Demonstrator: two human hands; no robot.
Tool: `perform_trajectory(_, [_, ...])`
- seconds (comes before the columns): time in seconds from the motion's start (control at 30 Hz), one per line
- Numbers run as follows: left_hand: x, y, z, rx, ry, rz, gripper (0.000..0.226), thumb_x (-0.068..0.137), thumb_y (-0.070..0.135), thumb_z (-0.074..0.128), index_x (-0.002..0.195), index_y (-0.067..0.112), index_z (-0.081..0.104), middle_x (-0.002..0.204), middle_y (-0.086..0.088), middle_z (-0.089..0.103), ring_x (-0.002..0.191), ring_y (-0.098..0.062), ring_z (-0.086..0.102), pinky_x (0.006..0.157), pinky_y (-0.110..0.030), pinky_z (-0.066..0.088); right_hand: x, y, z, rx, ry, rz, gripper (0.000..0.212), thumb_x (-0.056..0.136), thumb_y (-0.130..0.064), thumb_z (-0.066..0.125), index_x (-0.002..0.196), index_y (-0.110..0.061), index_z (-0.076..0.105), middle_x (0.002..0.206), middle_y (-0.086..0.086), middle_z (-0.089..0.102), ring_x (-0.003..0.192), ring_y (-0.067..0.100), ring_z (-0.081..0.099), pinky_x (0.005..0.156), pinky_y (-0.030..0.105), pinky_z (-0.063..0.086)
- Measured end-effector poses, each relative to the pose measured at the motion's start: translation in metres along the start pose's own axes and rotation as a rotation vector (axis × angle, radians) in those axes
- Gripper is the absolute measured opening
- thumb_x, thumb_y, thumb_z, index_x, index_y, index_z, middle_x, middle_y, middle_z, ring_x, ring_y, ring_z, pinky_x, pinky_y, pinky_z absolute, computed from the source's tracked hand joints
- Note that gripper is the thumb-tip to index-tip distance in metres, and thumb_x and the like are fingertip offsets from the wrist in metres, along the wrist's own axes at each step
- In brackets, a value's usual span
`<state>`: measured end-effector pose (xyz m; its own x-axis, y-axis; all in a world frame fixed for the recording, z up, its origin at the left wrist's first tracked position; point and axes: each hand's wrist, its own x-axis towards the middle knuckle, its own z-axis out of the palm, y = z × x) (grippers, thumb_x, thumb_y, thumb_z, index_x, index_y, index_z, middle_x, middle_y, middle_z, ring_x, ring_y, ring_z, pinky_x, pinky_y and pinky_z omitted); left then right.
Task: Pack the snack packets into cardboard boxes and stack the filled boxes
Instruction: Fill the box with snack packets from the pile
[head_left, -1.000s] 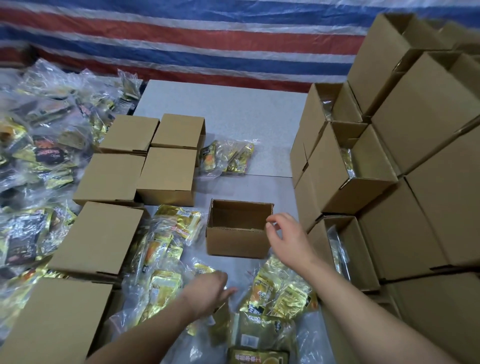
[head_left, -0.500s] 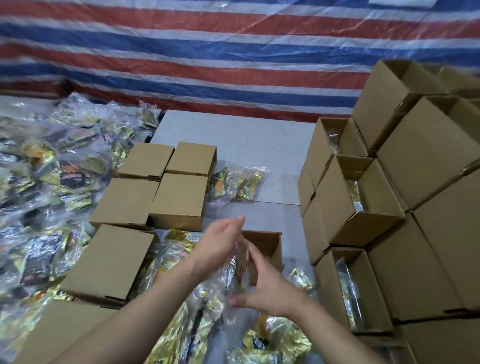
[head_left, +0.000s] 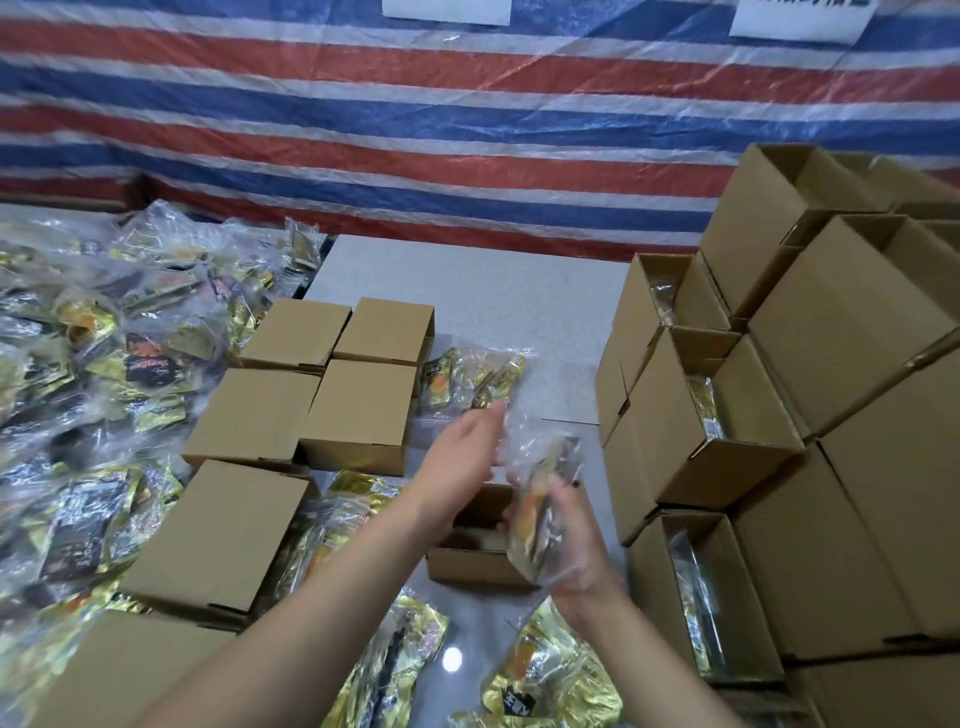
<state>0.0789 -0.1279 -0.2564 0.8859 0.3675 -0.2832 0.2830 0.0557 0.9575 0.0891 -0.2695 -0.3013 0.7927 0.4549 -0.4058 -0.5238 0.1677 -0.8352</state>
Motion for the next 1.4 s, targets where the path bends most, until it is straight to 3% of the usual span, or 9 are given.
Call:
perform_trajectory(0.07, [-0.007,-0.008,0.003,0.137,-0.045,0.103,0.049,0.098,0.055,0.047,0.131,0.02,0.056,0.117,0.007,0.064,0.105,-0.003,0.063,0.079,-0.019,0.052,0.005,-0.009,-0.001,0.2,-0.013,0.054,0.072,0.08,-0.053,0.063,0.135,-0.007,0.059,0.102,0.01,0.072,0.084,0.023,0.068,0.078,0.039,0.056])
perform_trajectory(0.13, [-0.009,-0.02,0.012,0.224,-0.144,0.155,0.058,0.096,0.056,0.051,0.144,0.024,0.048,0.137,0.002,0.056,0.124,-0.01,0.056,0.097,-0.033,0.052,0.008,-0.019,-0.003,0.271,-0.105,0.044,0.057,0.087,-0.054,0.051,0.124,-0.015,0.07,0.11,0.01,0.073,0.097,0.025,0.071,0.089,0.043,0.056])
perform_trajectory(0.23, [-0.007,-0.028,0.022,0.469,-0.115,0.311,0.035,0.1,0.04,0.052,0.121,0.015,0.066,0.126,0.005,0.055,0.116,-0.013,0.055,0.104,-0.04,0.045,0.014,-0.026,-0.002,0.288,-0.173,0.137,0.05,0.084,-0.048,0.059,0.112,-0.008,0.074,0.11,0.016,0.072,0.099,0.031,0.069,0.091,0.047,0.054])
perform_trajectory(0.43, [0.018,-0.047,-0.013,0.314,-0.103,0.245,0.019,0.101,0.03,0.054,0.114,0.038,0.065,0.128,0.017,0.058,0.124,0.002,0.051,0.108,-0.022,0.038,0.028,-0.04,-0.023,0.027,0.043,0.081,0.065,0.075,-0.029,0.072,0.131,0.0,0.058,0.099,0.018,0.07,0.068,0.023,0.069,0.051,0.032,0.055])
perform_trajectory(0.6, [0.056,-0.101,-0.05,0.918,-0.054,0.106,0.052,0.103,0.038,0.048,0.152,0.024,0.038,0.159,-0.003,0.032,0.145,-0.021,0.033,0.118,-0.033,0.026,0.049,-0.058,-0.037,-0.458,0.063,-0.105,0.048,0.079,-0.026,0.079,0.122,-0.012,0.064,0.109,0.009,0.073,0.091,0.023,0.071,0.081,0.036,0.057])
perform_trajectory(0.77, [0.062,-0.141,-0.056,0.942,-0.24,0.015,0.065,0.096,0.055,0.052,0.153,0.031,0.033,0.159,0.001,0.035,0.14,-0.02,0.04,0.117,-0.036,0.033,0.078,-0.063,-0.033,-0.95,-0.228,-0.117,0.055,0.085,-0.022,0.074,0.13,-0.049,0.057,0.101,-0.015,0.069,0.077,-0.002,0.065,0.067,0.017,0.052])
perform_trajectory(1.03, [0.054,-0.156,-0.065,0.92,-0.353,0.158,0.093,0.088,0.057,0.065,0.158,0.039,0.006,0.166,0.01,0.009,0.149,-0.013,0.025,0.12,-0.031,0.027,0.126,-0.024,-0.014,-1.536,-0.659,0.249,0.006,0.081,-0.031,0.066,0.077,-0.034,0.062,0.078,-0.013,0.062,0.079,0.013,0.062,0.064,0.02,0.047])
perform_trajectory(1.23, [0.055,-0.158,-0.058,0.869,-0.367,0.146,0.106,0.078,0.071,0.066,0.159,0.033,0.007,0.167,0.0,0.013,0.152,-0.015,0.013,0.124,-0.03,0.015,0.145,0.043,-0.025,-1.726,-0.669,0.207,0.062,0.088,-0.05,0.062,0.143,-0.028,0.046,0.144,0.003,0.054,0.129,0.025,0.052,0.108,0.037,0.042])
perform_trajectory(1.4, [0.056,-0.163,-0.058,0.953,-0.375,0.146,0.108,0.076,0.079,0.059,0.157,0.041,-0.001,0.167,0.0,0.009,0.153,-0.017,0.011,0.119,-0.025,0.009,0.151,0.084,-0.047,-1.838,-0.587,0.349,0.08,0.091,-0.056,0.059,0.156,-0.024,0.026,0.148,0.011,0.047,0.133,0.032,0.048,0.109,0.038,0.04])
